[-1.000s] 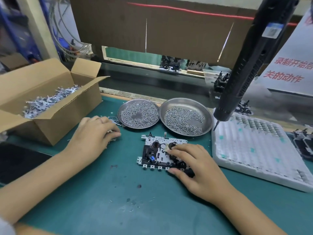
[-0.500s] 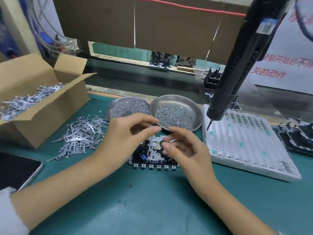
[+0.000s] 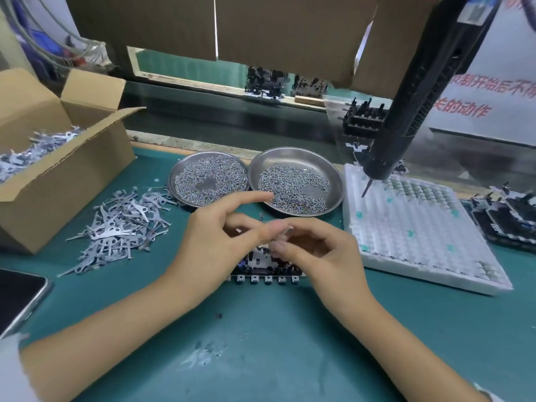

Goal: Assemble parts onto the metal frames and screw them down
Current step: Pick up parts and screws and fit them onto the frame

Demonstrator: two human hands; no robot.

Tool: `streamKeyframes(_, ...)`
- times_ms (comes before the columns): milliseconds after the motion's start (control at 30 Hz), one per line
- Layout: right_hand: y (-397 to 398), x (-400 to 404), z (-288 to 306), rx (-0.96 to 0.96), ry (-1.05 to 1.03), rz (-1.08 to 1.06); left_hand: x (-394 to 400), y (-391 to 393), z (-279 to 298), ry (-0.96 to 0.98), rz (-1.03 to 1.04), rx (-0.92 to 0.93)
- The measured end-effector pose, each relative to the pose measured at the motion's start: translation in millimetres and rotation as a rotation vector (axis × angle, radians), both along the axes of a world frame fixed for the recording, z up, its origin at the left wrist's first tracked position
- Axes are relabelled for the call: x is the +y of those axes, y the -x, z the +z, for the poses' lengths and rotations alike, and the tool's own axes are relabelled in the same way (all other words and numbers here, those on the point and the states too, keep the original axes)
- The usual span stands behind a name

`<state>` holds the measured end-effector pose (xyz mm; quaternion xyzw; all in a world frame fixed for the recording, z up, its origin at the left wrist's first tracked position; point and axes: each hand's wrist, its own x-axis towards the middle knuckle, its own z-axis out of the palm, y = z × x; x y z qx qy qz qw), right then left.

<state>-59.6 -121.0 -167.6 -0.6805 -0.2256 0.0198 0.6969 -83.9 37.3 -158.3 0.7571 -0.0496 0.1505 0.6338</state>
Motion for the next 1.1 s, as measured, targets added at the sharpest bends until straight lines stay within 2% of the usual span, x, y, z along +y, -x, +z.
streamKeyframes(200,-7.3,-7.3,2.1,0.136,-0.194,-0.006,11.7,-3.4,1.8,-0.14,-0.13,0.054)
streamKeyframes(300,-8.9,-9.4,2.4,0.182,-0.219,0.048,10.7,-4.0,0.2,-0.077,-0.16,0.051)
streamKeyframes(633,-6.6,-11.1,-0.4,0.13,-0.161,0.129,13.6,-5.7,4.0,0.07,-0.203,0.113)
streamKeyframes(833,-1.6,-9.7,2.7,0.087,-0.17,0.192,14.8,-5.3,2.0,-0.025,-0.084,0.08)
streamKeyframes(1000,6.0,-0.8,3.5,0.117,-0.051,0.073,6.9,3.8,-0.8,-0.175,0.133,-0.116)
streamKeyframes(1100,6.4,0.8,1.5,0.099,-0.028,0.017,4.7,7.6,-0.3,-0.227,0.159,-0.179)
